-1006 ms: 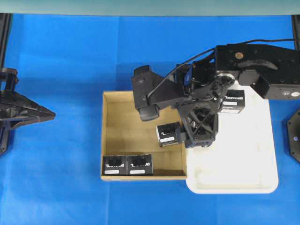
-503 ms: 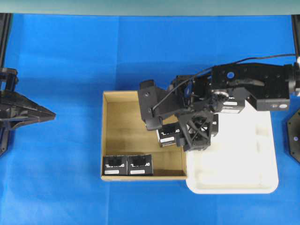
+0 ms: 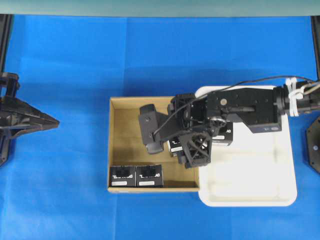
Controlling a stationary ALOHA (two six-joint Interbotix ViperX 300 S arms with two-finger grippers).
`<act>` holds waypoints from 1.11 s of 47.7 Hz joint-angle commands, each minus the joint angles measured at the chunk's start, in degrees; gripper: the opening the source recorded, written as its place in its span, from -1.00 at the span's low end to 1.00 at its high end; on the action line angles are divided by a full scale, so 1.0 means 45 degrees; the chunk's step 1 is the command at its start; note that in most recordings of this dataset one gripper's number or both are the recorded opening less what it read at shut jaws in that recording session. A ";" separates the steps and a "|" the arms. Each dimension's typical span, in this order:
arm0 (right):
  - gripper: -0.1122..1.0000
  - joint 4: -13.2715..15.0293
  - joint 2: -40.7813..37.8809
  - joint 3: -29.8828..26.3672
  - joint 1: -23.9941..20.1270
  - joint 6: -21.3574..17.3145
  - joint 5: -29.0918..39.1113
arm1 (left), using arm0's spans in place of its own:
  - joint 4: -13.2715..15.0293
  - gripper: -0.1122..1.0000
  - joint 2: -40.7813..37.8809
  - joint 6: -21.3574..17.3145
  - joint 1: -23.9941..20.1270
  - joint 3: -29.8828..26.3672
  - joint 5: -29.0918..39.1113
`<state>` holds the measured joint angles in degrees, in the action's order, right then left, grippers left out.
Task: Pick the box from inside the cardboard box.
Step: 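Adjust the grip and raise the servo box out of the cardboard box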
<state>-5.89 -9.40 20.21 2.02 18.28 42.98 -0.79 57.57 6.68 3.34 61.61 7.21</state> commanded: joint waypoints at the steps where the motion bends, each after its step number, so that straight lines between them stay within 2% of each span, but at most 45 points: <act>1: 1.00 0.0039 -0.0234 0.0156 -0.0020 0.0020 -0.0156 | -0.0039 -0.92 -0.0078 0.0020 0.0020 -0.0293 -0.0059; 19: 1.00 -0.0137 -0.0918 0.0645 -0.0137 -0.0020 -0.0977 | -0.0039 -0.92 -0.0098 0.0000 0.0000 -0.0273 -0.0059; 42: 0.98 -0.0156 -0.0879 0.0391 -0.0195 -0.0254 -0.0879 | -0.0039 -0.92 -0.0098 0.0000 -0.0020 -0.0273 -0.0059; 48: 0.83 -0.0137 -0.0801 0.0273 -0.0195 -0.0195 -0.0508 | -0.0039 -0.92 -0.0020 0.0000 -0.0078 -0.0313 -0.0059; 53: 0.55 -0.0137 -0.0781 0.0254 -0.0234 -0.0117 -0.0254 | -0.0039 -0.92 0.0020 0.0000 -0.0078 -0.0313 -0.0059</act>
<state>-6.33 -13.18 21.97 1.32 17.58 41.31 -0.79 57.83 6.59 3.16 61.61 7.21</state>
